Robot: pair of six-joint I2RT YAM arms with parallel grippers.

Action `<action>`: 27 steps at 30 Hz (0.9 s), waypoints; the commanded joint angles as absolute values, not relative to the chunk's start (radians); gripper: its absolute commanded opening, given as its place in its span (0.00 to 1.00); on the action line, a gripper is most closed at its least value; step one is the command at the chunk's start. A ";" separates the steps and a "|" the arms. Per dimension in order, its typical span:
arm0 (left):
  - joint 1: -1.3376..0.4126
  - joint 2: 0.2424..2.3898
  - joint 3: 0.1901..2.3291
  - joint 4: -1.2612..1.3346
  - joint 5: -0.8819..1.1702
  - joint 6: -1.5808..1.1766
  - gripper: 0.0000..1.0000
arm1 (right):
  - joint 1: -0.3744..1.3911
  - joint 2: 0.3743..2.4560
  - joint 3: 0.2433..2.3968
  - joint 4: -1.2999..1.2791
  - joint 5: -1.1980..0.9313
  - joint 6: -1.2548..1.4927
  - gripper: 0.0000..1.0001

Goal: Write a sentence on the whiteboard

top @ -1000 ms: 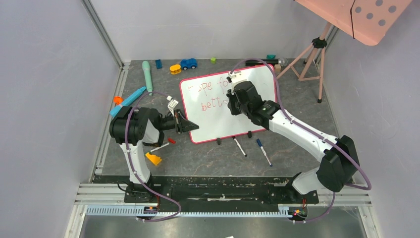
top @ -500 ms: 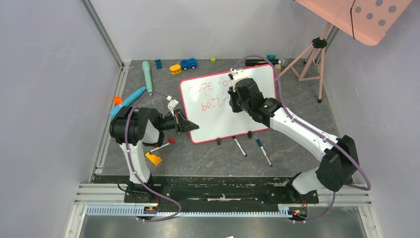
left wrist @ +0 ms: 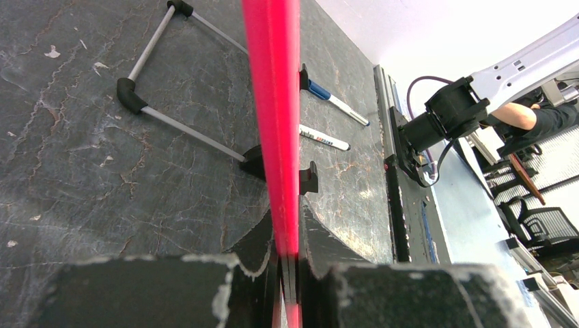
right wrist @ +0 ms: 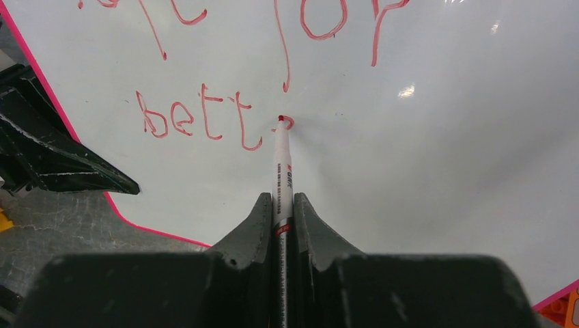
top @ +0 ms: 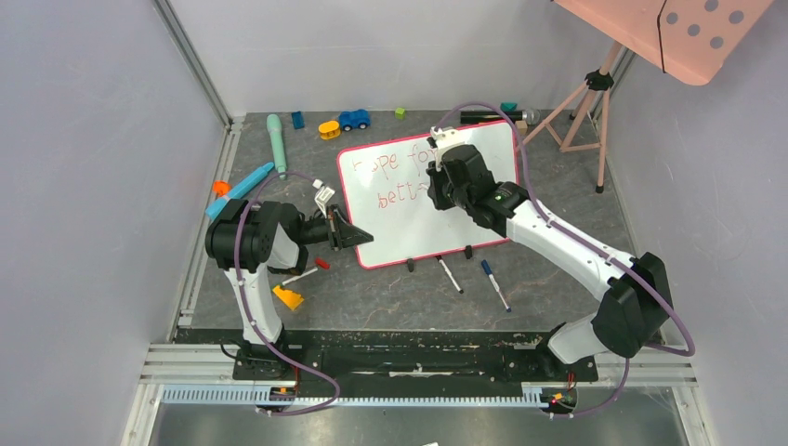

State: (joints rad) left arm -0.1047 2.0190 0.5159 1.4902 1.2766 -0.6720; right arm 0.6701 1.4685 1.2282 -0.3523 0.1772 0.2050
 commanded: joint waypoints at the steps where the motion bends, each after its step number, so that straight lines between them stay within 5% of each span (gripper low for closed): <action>1: -0.126 2.027 0.518 1.557 1.336 -0.534 0.02 | 0.663 1.468 1.213 -0.309 0.159 0.202 0.00; 27: -0.126 2.028 0.520 1.557 1.333 -0.538 0.02 | 0.663 1.429 1.197 -0.365 0.248 0.205 0.00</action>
State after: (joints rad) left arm -0.1047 2.0190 0.5159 1.4895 1.2758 -0.6720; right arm 0.6724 1.4460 1.1706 -0.3511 0.1669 0.2157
